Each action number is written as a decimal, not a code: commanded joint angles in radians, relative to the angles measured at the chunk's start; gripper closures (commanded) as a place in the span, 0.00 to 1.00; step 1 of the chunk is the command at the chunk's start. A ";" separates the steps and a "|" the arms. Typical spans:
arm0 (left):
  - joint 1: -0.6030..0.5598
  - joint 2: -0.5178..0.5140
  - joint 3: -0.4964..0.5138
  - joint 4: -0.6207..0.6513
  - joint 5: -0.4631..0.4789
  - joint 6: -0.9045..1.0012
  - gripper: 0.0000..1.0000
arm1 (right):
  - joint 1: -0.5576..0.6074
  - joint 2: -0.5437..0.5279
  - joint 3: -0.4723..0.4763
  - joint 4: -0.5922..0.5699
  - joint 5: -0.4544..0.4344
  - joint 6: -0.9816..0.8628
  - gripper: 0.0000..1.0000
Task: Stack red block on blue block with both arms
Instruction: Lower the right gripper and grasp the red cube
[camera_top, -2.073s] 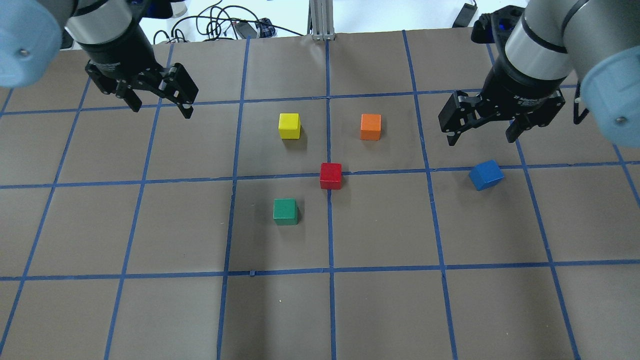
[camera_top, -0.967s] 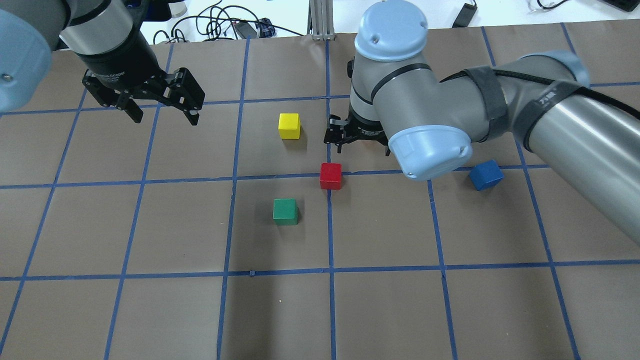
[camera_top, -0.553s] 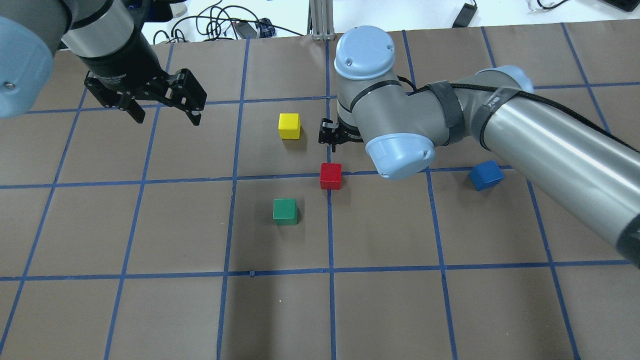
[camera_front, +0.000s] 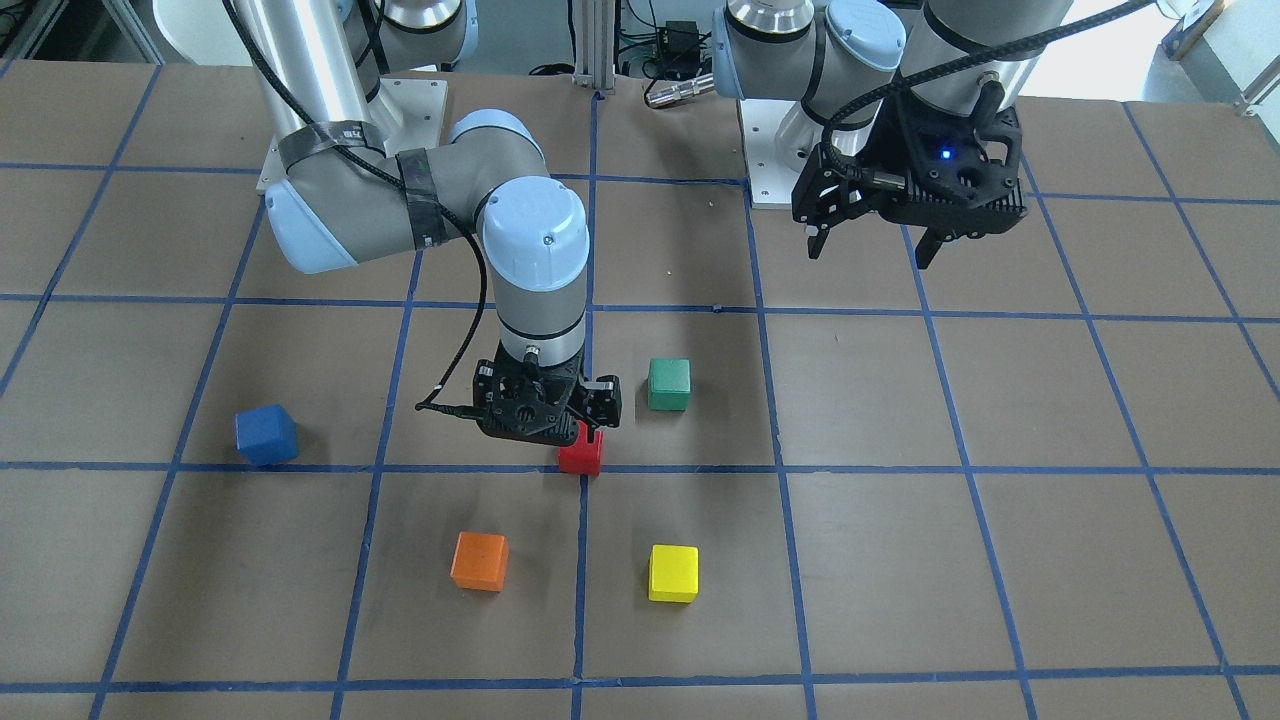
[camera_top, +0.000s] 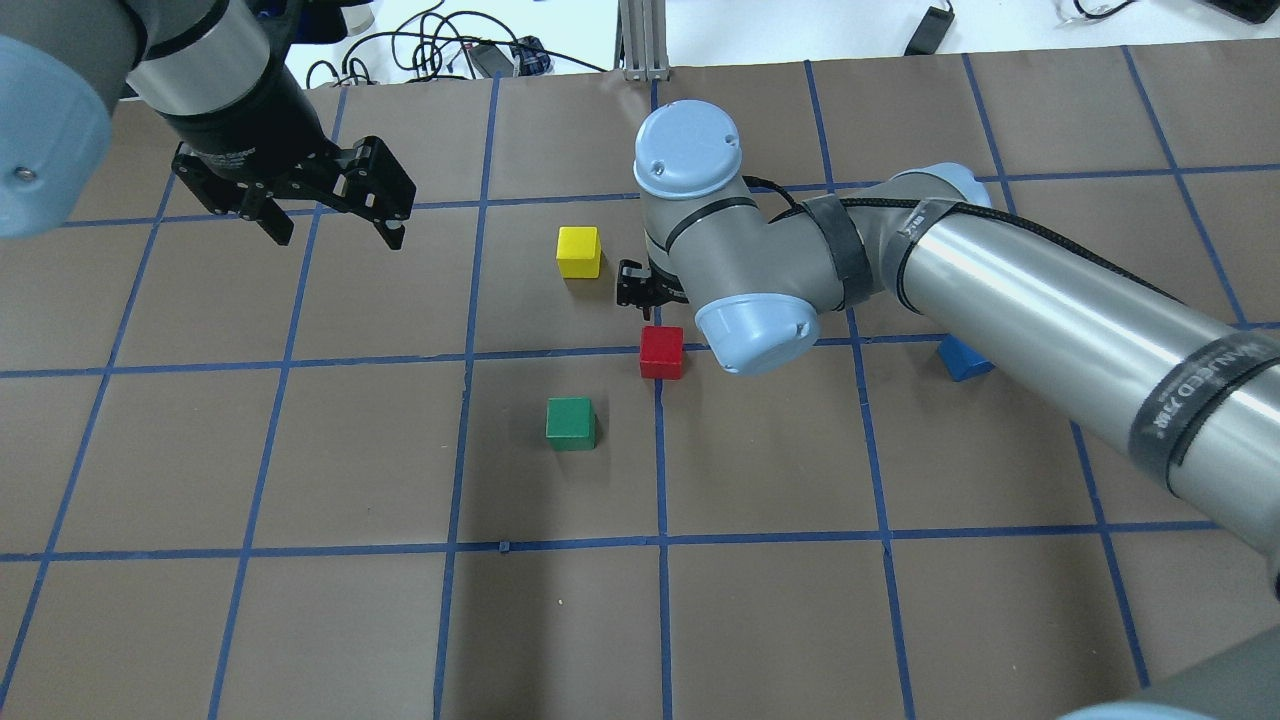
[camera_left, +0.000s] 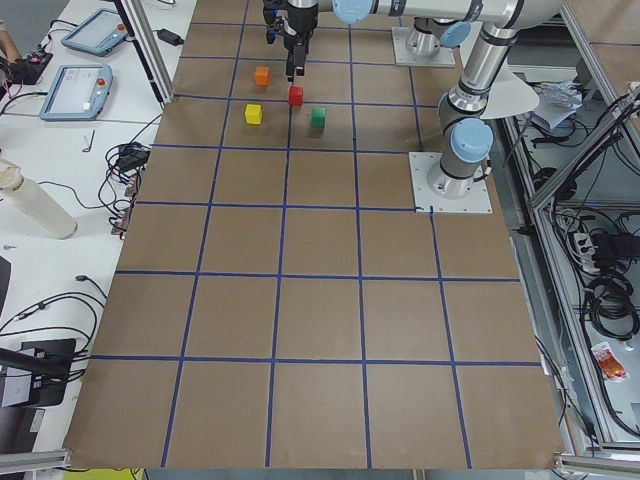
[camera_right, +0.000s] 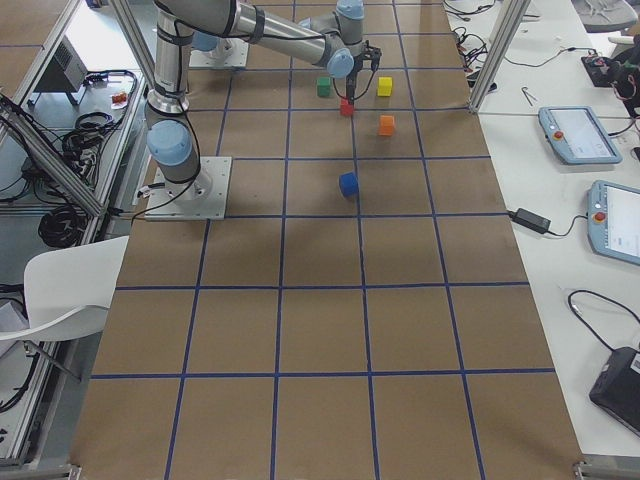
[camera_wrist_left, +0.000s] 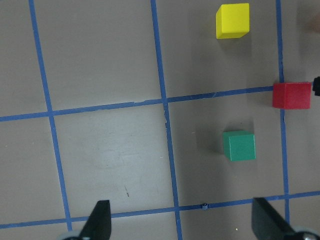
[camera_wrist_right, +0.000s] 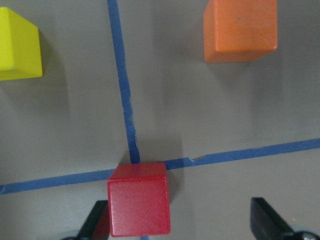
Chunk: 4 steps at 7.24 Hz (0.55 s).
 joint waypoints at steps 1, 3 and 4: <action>0.000 -0.002 0.003 0.000 -0.002 -0.001 0.00 | 0.007 0.035 -0.012 -0.041 0.005 -0.008 0.00; 0.000 0.002 0.001 -0.001 -0.001 -0.001 0.00 | 0.019 0.073 -0.026 -0.043 0.007 -0.024 0.00; 0.000 0.002 -0.002 -0.001 -0.001 -0.001 0.00 | 0.021 0.086 -0.031 -0.043 0.011 -0.025 0.00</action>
